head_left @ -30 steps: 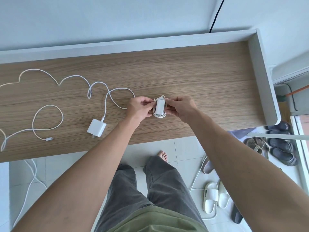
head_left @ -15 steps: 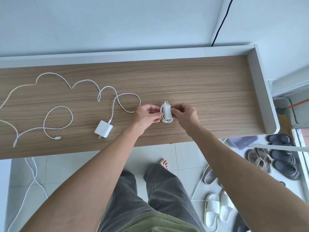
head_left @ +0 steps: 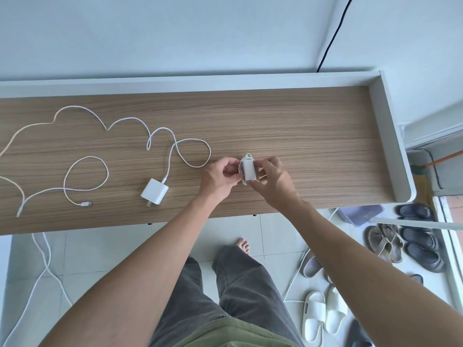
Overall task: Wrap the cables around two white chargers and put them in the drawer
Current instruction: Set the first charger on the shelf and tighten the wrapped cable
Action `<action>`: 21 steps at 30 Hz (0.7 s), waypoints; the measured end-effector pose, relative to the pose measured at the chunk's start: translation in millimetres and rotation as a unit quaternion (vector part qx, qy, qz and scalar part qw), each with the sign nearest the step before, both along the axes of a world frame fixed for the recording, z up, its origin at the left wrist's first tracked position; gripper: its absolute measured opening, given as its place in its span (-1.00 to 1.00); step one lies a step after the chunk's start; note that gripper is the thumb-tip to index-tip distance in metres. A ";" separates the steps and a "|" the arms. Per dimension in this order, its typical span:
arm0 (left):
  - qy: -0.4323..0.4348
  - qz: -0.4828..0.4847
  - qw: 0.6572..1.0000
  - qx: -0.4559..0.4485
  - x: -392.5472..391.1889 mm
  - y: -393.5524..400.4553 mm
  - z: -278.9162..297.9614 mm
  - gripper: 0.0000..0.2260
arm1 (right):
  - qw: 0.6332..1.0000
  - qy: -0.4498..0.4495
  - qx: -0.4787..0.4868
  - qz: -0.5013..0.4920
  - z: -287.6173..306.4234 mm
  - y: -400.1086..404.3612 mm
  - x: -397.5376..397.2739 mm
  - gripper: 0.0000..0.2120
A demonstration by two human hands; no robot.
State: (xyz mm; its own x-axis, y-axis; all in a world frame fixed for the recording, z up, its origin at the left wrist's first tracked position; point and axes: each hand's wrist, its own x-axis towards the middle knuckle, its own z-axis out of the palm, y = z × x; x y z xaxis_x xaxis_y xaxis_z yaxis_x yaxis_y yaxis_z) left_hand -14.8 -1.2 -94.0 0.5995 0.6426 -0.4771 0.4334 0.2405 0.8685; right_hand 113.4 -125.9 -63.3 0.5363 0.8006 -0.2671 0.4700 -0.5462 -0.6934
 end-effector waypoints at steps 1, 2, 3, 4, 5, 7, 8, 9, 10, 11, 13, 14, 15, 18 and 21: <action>-0.002 -0.006 1.000 0.021 -0.4 -0.7 -2.3 -0.64 | 1.000 -0.009 0.001 0.000 0.1 0.2 -1.3 -0.51; 0.000 -0.017 0.999 0.051 -1.3 -1.3 -4.9 -0.60 | 1.000 -0.018 0.003 0.002 0.9 -0.5 -2.2 -0.52; 0.006 -0.034 0.996 0.083 -2.3 -2.1 -5.6 -0.56 | 1.000 -0.027 0.007 0.005 1.4 -1.1 -3.3 -0.52; 0.012 -0.051 0.992 0.112 -2.7 -2.9 -5.2 -0.54 | 0.999 -0.033 0.014 0.008 1.4 -2.0 -3.7 -0.52; 0.018 -0.066 0.988 0.137 -2.8 -3.4 -4.4 -0.54 | 0.999 -0.039 0.019 0.011 1.1 -2.5 -4.6 -0.51; 0.033 -0.096 0.977 0.186 -2.9 -3.0 -1.7 -0.55 | 0.999 -0.048 0.019 0.016 1.4 -2.4 -6.1 -0.46; 0.039 -0.114 0.970 0.211 -3.3 -2.4 -0.8 -0.56 | 0.999 -0.050 0.014 0.017 1.4 -1.4 -6.4 -0.43; 0.041 -0.127 0.964 0.229 -4.0 -1.5 0.1 -0.58 | 0.999 -0.046 0.010 0.015 1.2 -0.2 -6.5 -0.43; 0.039 -0.136 0.961 0.239 -4.8 -0.5 0.4 -0.59 | 0.999 -0.039 0.010 0.011 0.7 1.0 -6.1 -0.44; 0.037 -0.144 0.958 0.246 -5.5 0.4 -0.2 -0.60 | 0.999 -0.030 0.009 0.006 0.0 2.2 -5.5 -0.45; 0.038 -0.157 0.952 0.260 -6.5 0.1 -0.3 -0.63 | 1.000 -0.013 0.007 -0.004 -1.7 3.5 -4.5 -0.45; 0.041 -0.160 0.950 0.264 -6.9 -0.2 -0.6 -0.63 | 1.000 -0.005 0.010 -0.012 -2.8 3.4 -4.5 -0.44; 0.043 -0.160 0.950 0.265 -6.9 -0.4 -0.6 -0.63 | 1.000 0.001 0.015 -0.022 -3.9 2.7 -4.9 -0.43; 0.058 -0.157 0.949 0.268 -7.5 1.5 1.7 -0.62 | 0.999 0.010 0.028 -0.040 -5.5 0.3 -6.4 -0.40; 0.077 -0.163 0.948 0.263 -7.7 6.0 6.5 -0.62 | 0.998 0.020 0.022 -0.049 -5.8 -1.2 -5.1 -0.39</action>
